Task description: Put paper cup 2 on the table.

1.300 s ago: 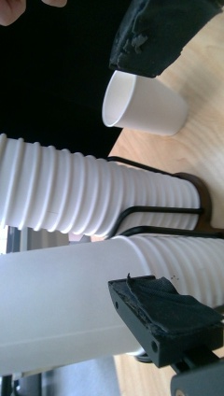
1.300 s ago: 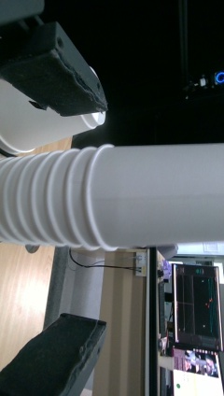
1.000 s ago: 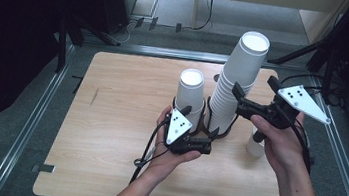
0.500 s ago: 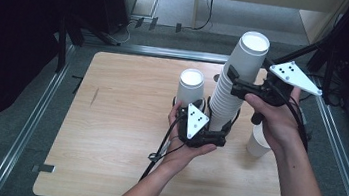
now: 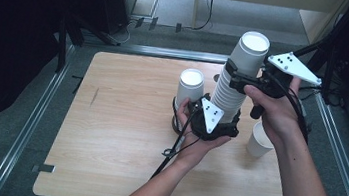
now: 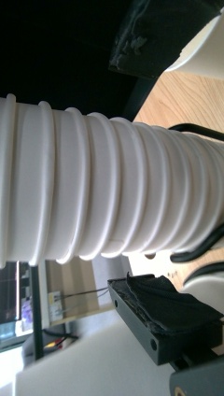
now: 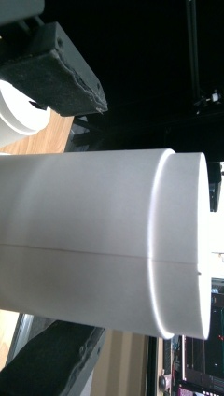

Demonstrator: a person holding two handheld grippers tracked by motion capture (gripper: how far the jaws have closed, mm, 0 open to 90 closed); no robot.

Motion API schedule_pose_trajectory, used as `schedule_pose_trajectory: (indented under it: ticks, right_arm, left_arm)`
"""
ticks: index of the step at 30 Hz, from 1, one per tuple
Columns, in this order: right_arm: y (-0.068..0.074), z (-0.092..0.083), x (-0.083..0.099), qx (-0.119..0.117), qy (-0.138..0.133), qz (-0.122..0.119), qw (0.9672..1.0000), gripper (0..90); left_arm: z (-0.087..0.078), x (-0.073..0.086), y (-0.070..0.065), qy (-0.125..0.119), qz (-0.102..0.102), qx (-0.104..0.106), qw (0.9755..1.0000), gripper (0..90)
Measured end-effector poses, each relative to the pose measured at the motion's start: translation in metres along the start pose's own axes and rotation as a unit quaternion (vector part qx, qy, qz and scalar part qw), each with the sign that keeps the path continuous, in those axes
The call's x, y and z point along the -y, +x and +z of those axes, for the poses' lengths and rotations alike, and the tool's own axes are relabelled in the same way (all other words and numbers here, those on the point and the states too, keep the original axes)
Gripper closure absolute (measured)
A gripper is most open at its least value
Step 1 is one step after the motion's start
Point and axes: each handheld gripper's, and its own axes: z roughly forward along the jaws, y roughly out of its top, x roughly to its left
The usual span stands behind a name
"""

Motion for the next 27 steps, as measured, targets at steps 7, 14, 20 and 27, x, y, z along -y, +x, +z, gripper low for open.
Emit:
schedule_pose_trajectory:
  ticks: [7, 14, 20, 27]
  right_arm:
    - [-0.004, 0.004, 0.003, 0.004, 0.013, 0.004, 0.9999, 8.7]
    - [-0.006, 0.007, 0.006, 0.000, 0.017, 0.001, 0.9999, 11.6]
    - [-0.006, 0.008, 0.007, 0.003, 0.019, 0.003, 0.9998, 14.2]
    - [-0.005, 0.009, 0.006, 0.011, 0.013, 0.000, 0.9998, 16.3]
  left_arm:
    - [0.005, 0.000, -0.004, -0.005, 0.001, -0.010, 0.9999, 0.0]
    - [0.012, 0.000, -0.006, 0.003, -0.006, -0.038, 0.9993, 0.0]
    - [0.015, 0.000, -0.009, 0.008, 0.003, -0.043, 0.9990, 0.0]
    - [0.014, -0.001, -0.008, 0.013, 0.000, -0.047, 0.9988, 6.1]
